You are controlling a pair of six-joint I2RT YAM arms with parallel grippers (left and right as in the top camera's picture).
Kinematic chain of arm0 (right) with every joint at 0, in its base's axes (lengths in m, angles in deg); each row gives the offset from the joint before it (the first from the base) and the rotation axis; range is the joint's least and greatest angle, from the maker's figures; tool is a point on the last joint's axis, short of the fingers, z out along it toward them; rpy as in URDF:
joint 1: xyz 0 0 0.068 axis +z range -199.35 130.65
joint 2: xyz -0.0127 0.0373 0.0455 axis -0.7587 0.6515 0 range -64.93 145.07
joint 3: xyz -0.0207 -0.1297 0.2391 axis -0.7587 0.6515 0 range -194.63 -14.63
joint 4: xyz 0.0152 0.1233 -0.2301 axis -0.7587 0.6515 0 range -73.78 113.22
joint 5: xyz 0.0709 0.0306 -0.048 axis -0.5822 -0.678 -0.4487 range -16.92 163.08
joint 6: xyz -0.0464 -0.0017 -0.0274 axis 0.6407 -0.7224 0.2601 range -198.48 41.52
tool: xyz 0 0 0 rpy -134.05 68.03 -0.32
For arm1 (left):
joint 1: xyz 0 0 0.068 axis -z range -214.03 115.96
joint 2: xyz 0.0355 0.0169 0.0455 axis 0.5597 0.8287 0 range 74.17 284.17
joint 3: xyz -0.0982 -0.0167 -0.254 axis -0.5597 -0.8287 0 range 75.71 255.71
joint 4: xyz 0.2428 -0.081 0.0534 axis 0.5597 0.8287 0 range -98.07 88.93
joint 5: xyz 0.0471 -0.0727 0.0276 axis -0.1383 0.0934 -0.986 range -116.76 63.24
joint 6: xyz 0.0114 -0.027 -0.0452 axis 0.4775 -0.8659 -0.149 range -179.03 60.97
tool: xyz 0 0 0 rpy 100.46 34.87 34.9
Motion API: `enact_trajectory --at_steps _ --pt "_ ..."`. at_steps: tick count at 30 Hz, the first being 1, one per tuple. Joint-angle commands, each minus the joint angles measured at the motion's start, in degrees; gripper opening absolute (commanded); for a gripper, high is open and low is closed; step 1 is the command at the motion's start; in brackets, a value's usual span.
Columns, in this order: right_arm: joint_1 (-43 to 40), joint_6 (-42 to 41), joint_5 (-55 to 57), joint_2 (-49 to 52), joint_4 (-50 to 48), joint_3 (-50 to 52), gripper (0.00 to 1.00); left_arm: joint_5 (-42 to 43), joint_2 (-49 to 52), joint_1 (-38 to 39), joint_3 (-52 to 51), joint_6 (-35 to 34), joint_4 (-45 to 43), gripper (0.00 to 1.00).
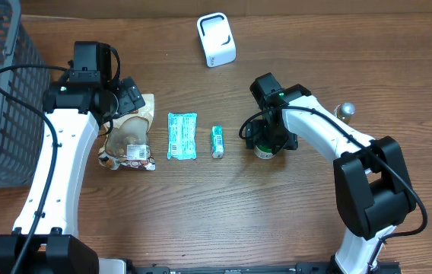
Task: Scan the item barcode
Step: 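Align and close the right gripper on the jar's body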
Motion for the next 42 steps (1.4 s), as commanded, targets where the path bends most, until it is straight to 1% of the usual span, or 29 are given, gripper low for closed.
enact_trajectory --at_steps 1,9,12,28,33,42 --pt "-0.04 -0.02 0.66 -0.04 0.04 0.31 0.74 0.07 0.15 -0.2 0.52 0.39 0.0 1.0" --pt "-0.04 -0.28 0.66 -0.04 0.02 0.31 0.73 0.07 0.15 -0.2 0.52 0.39 0.0 0.99" --pt "-0.04 -1.77 0.63 -0.04 0.0 0.31 0.72 0.07 0.15 -0.2 0.52 0.39 0.0 1.0" --pt "-0.04 -1.73 0.48 -0.04 0.02 0.31 0.7 0.07 0.15 -0.2 0.52 0.39 0.0 1.0" --pt "-0.04 -1.73 0.46 -0.04 0.04 0.31 0.65 0.07 0.15 -0.2 0.52 0.39 0.0 1.0" --pt "-0.04 -1.73 0.46 -0.04 0.07 0.31 0.64 0.07 0.15 -0.2 0.52 0.39 0.0 0.99"
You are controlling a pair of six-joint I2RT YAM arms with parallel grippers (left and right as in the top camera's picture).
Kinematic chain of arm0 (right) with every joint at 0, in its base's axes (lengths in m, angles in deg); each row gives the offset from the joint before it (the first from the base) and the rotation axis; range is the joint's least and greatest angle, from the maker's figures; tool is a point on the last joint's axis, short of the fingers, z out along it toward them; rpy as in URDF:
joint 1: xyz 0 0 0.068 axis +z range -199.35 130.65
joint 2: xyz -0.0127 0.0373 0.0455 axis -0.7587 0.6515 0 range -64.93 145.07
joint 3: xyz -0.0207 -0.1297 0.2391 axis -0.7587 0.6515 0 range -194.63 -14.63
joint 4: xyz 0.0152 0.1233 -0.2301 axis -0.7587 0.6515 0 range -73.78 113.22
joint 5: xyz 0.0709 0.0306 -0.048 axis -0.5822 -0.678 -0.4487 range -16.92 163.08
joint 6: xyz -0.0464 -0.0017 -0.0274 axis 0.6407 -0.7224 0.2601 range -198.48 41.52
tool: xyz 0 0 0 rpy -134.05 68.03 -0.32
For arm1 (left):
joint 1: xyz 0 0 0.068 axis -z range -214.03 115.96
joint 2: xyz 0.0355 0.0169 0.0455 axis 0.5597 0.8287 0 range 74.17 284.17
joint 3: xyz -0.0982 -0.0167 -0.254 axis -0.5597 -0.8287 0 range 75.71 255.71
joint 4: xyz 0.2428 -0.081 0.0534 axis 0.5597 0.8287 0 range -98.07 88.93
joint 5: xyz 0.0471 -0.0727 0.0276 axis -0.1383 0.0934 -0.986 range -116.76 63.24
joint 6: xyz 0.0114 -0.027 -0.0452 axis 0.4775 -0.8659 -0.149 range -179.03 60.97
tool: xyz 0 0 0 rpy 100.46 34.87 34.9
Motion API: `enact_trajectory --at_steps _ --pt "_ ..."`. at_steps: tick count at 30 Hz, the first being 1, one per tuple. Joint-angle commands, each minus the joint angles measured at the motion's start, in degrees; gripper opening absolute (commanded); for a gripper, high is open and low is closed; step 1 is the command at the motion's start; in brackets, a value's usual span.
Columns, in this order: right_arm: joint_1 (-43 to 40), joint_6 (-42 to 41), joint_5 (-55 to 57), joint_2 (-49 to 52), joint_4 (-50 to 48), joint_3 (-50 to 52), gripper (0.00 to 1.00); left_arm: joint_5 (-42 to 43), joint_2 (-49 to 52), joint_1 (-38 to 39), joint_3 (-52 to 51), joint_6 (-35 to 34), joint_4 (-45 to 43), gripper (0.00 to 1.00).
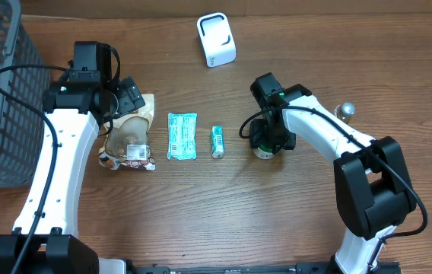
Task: Scan the item barcode
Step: 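Align and close the right gripper on the jar's body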
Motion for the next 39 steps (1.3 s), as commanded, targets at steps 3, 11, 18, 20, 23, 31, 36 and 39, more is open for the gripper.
enact_trajectory --at_steps 3,11,18,20,23,31,36,39 --pt "-0.04 -0.39 -0.22 -0.04 0.17 0.28 0.57 0.07 0.15 -0.2 0.52 0.39 0.0 0.99" --pt "-0.04 -0.39 -0.24 -0.04 0.94 0.28 0.57 0.07 0.15 -0.2 0.52 0.39 0.0 1.0" --pt "-0.04 -0.39 -0.22 -0.04 0.94 0.28 0.67 0.07 0.15 -0.2 0.52 0.39 0.0 0.99" --pt "-0.04 -0.39 -0.22 -0.04 0.94 0.28 0.68 0.07 0.15 -0.2 0.52 0.39 0.0 1.0" --pt "-0.04 -0.39 -0.22 -0.04 0.96 0.28 0.68 0.07 0.15 -0.2 0.52 0.39 0.0 0.99" --pt "-0.04 -0.42 -0.22 -0.04 1.2 0.28 0.68 0.07 0.15 -0.2 0.52 0.39 0.0 0.99" --pt "-0.04 -1.64 -0.24 -0.04 1.46 0.28 0.49 0.07 0.15 -0.2 0.52 0.39 0.0 1.0" --pt "-0.07 -4.98 -0.26 -0.22 2.54 -0.11 0.44 0.07 0.15 -0.2 0.52 0.39 0.0 0.99"
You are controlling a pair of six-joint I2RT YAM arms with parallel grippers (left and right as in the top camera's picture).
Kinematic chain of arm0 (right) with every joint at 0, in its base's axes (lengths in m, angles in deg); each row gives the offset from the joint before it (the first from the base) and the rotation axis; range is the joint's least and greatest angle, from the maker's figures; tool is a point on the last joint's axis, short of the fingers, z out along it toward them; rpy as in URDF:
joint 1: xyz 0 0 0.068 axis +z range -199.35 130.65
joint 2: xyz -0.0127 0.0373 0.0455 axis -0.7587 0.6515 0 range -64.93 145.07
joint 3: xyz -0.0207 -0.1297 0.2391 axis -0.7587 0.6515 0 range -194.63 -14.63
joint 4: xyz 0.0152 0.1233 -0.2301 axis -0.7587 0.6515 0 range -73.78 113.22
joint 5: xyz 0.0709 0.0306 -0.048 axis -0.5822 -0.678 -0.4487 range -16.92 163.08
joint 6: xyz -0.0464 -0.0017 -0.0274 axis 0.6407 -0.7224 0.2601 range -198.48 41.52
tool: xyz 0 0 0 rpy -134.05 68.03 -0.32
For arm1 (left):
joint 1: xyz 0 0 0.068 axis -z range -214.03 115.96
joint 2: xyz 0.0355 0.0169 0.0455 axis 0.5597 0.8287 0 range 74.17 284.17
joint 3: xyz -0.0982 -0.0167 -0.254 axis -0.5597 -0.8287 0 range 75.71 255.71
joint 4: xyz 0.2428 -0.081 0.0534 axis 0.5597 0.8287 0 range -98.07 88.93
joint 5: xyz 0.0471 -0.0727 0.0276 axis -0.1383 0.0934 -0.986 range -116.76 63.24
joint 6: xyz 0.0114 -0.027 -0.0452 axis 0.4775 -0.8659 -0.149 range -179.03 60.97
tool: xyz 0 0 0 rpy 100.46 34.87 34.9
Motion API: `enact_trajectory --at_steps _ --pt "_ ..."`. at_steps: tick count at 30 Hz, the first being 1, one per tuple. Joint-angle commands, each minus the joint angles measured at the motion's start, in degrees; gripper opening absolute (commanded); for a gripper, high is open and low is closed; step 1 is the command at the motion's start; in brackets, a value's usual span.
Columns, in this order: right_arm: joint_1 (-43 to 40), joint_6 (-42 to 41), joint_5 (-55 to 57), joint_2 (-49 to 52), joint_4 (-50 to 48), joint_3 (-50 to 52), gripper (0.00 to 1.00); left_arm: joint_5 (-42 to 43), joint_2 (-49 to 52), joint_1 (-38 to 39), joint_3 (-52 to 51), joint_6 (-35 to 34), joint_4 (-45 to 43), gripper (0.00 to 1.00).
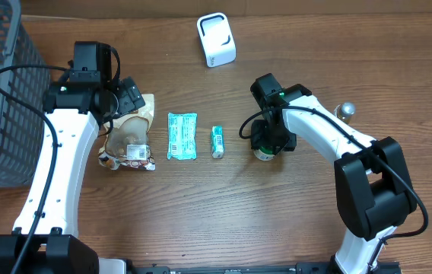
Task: Scan the item barcode
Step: 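Align and close the right gripper on the jar's body, then lift the jar and tilt it sideways, rotating the label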
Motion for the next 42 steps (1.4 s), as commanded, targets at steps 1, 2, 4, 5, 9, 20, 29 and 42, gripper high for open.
enact_trajectory --at_steps 1,2,4,5,9,20,29,42 --pt "-0.07 -3.5 -0.48 -0.17 1.31 -0.33 0.43 0.07 0.15 -0.2 0.55 0.39 0.09 1.0" --pt "-0.07 -3.5 -0.57 -0.39 1.92 -0.74 0.39 0.07 0.15 -0.2 0.55 0.39 0.09 1.0" --pt "-0.07 -3.5 -2.43 -1.07 3.76 -2.1 0.36 0.07 0.15 -0.2 0.55 0.39 0.09 1.0" --pt "-0.07 -3.48 -3.87 -1.46 4.42 -2.69 0.36 0.07 0.15 -0.2 0.55 0.39 0.09 0.99" --pt "-0.07 -3.48 -16.15 -3.1 7.93 -6.16 0.36 0.07 0.15 -0.2 0.55 0.39 0.09 0.99" --pt "-0.07 -3.48 -40.57 -3.28 15.06 -7.8 0.31 0.07 0.15 -0.2 0.55 0.39 0.09 1.0" --pt "-0.66 -3.45 -49.18 -3.28 19.67 -7.8 0.22 0.07 0.15 -0.2 0.55 0.39 0.09 0.99" --pt "-3.26 -3.45 -52.3 -3.28 23.56 -7.78 0.22 0.07 0.15 -0.2 0.55 0.39 0.09 1.0"
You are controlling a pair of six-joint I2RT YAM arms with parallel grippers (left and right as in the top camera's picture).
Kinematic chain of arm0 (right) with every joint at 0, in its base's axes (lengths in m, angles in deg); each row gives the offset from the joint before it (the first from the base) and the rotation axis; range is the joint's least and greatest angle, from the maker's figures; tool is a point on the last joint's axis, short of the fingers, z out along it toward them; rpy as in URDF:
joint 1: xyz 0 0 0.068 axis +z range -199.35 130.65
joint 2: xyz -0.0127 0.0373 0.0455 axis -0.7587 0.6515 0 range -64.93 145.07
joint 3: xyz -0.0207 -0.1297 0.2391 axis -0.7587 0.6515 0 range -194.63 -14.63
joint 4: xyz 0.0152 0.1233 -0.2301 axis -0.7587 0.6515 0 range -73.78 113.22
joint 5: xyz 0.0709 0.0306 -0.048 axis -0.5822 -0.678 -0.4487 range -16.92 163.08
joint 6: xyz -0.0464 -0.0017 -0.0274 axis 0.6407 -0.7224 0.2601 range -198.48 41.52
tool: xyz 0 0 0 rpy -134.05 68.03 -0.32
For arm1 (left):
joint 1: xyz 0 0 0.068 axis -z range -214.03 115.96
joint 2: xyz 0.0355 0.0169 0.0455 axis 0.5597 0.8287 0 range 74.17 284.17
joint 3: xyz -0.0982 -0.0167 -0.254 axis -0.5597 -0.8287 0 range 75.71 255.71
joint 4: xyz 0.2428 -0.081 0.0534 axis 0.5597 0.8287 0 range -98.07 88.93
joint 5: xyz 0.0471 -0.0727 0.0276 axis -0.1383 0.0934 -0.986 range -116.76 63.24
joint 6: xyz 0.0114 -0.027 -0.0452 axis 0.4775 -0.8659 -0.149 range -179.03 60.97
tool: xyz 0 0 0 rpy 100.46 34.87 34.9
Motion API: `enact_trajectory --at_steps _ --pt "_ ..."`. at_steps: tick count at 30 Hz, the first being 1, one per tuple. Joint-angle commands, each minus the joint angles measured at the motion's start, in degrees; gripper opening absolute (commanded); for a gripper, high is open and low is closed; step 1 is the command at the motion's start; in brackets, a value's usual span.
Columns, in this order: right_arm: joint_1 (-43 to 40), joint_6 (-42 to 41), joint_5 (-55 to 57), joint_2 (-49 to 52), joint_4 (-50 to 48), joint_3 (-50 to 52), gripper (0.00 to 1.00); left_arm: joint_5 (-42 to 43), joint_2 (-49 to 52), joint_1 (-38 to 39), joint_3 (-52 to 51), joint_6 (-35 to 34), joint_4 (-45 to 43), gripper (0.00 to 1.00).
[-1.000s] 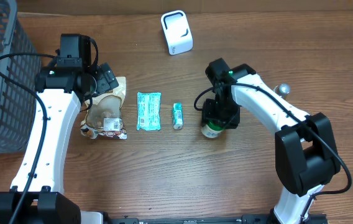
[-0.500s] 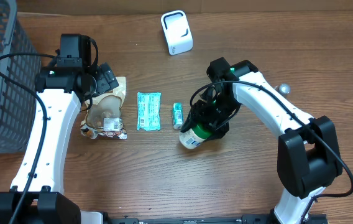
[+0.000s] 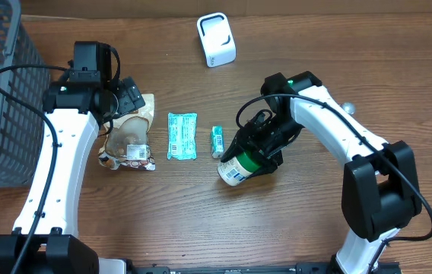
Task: Scan the item barcode
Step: 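Lift the jar and tilt it sideways, rotating the label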
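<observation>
A green-and-white container [image 3: 236,167] hangs tilted over the table, its white labelled end pointing to the lower left. My right gripper [image 3: 260,151] is shut on its green upper part. The white barcode scanner [image 3: 216,39] stands at the back centre, well away from the container. My left gripper [image 3: 130,94] rests at the top edge of a brown snack bag [image 3: 128,142], with its fingers apart and nothing between them.
A teal packet [image 3: 182,135] and a small teal tube [image 3: 217,141] lie just left of the held container. A grey wire basket fills the left edge. A small silver knob [image 3: 347,108] sits right of the right arm.
The container stood upright on the table under my right gripper. Now it is off the table, tipped on its side and further to the left, next to the teal tube. The left arm is unchanged.
At all three earlier moments my right gripper stood down over the upright container right of the teal tube, shifting only slightly. My left gripper stayed at the snack bag throughout. Now the container is held tilted above the table.
</observation>
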Motion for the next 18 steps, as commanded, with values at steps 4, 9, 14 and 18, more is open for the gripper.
enact_trajectory --at_steps 4,9,14,18 --pt "-1.66 -0.17 -3.1 -2.19 0.17 -1.73 0.22 0.07 0.15 -0.2 0.52 0.39 0.0 1.0" --pt "-1.66 -0.17 -3.1 -2.19 0.17 -1.73 0.22 0.07 0.15 -0.2 0.52 0.39 0.0 1.0" --pt "-1.66 -0.17 -3.1 -2.19 0.39 -1.73 0.22 0.07 0.15 -0.2 0.52 0.39 0.0 1.0" --pt "-1.66 -0.17 -3.1 -2.19 0.39 -1.73 0.22 0.07 0.15 -0.2 0.52 0.39 0.0 1.0"
